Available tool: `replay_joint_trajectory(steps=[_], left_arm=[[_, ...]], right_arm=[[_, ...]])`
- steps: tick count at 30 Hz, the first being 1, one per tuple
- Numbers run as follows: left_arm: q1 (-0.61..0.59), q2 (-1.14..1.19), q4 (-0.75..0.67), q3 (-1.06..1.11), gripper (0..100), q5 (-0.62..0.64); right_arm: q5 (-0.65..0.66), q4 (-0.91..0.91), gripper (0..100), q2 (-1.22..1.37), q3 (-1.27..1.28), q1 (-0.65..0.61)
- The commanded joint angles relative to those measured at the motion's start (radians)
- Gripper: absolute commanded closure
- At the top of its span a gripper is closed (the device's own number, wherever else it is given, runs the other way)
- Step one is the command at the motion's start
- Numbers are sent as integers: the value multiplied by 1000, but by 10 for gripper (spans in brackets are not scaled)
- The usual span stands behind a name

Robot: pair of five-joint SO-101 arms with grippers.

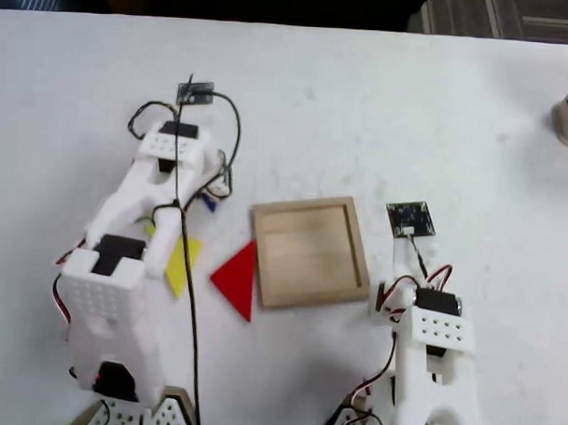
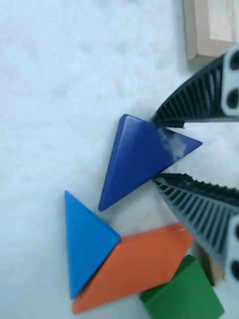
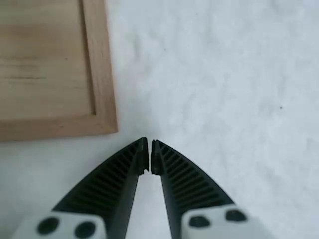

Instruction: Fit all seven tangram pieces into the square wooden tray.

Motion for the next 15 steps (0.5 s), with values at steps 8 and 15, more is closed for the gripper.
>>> replay_joint_trajectory(steps=[8, 15], left_arm=[[-105, -5, 72, -32, 868, 175], [-180, -16, 110, -58, 862, 336]], right_arm=[[117, -8, 981, -27, -5, -10], [123, -8, 981, -27, -5, -10]])
